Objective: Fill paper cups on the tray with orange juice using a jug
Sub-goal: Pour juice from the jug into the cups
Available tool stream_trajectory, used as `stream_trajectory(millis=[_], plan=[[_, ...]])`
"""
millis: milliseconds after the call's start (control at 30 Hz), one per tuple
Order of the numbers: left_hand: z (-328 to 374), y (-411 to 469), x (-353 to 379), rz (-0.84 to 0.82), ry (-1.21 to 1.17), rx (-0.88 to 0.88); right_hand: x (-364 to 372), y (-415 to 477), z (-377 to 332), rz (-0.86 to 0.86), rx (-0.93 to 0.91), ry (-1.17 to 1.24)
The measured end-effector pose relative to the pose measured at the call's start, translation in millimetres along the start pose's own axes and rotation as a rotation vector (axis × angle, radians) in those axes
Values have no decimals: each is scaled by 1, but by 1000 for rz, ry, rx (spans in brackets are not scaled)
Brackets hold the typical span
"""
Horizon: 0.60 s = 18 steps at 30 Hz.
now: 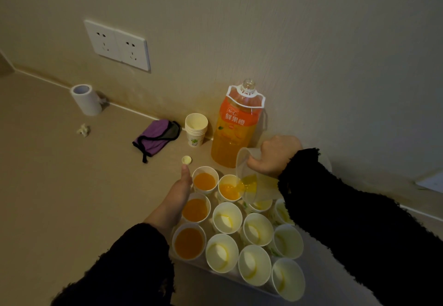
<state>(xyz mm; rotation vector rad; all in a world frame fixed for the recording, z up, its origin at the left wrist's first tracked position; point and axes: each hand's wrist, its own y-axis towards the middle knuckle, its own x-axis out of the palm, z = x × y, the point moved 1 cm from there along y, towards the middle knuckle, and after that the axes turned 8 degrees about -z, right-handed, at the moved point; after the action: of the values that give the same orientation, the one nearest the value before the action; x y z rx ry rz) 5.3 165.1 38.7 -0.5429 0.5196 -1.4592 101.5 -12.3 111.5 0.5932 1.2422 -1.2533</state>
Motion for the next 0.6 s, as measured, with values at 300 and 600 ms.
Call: stream_trajectory(millis=[300,600], plan=[[0,-2,0,6,16,24,-6,-5,-3,21,-10,-54],[-1,-4,-2,9,24,22,-9,-7,-10,36,-25,-65]])
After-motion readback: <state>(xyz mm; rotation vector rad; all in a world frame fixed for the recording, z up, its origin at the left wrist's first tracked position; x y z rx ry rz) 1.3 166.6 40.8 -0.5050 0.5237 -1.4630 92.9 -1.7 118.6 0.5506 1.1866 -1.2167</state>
